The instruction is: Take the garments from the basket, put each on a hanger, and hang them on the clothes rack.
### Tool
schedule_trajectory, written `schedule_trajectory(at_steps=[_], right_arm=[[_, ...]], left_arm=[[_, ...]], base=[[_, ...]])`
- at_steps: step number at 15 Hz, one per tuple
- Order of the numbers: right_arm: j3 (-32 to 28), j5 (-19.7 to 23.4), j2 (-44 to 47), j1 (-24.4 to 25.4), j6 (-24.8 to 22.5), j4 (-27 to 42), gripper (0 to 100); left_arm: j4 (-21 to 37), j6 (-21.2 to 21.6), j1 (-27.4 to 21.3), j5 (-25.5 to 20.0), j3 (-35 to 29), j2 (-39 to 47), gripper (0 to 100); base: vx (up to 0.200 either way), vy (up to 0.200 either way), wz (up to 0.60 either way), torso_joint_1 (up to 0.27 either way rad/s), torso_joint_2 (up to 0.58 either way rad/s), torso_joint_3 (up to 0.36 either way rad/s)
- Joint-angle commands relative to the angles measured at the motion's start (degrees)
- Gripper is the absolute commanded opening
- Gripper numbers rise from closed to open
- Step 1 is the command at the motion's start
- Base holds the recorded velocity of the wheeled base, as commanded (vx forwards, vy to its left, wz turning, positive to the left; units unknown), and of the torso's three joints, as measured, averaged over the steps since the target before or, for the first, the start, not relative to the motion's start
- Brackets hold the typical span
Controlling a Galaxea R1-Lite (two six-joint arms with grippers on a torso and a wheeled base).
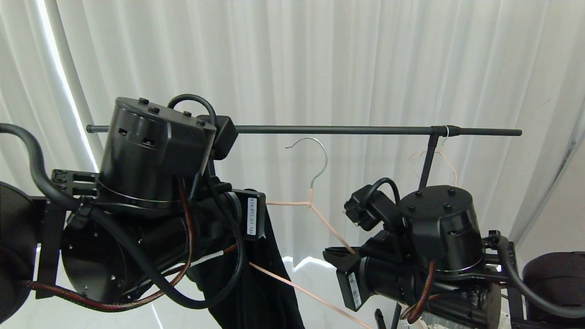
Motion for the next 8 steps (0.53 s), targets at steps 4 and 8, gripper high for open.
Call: schedule_trajectory(at_steps=[4,8], right_arm=[[-2.36,-0.02,2.72,1.29,0.03,0.06,0],[-3.94,-0.10,4.74,3.40,0.29,0.06,0]], left_arm=[[0.01,0.07,-3.27,-0.01,-0.13,0.08,0],[0.01,0.07,-6.43,0.08,-1.27,0.78,0]], base=[[0.000,0.000,0.00,0.000,0.00,0.000],[0.000,0.000,0.00,0.000,0.00,0.000]])
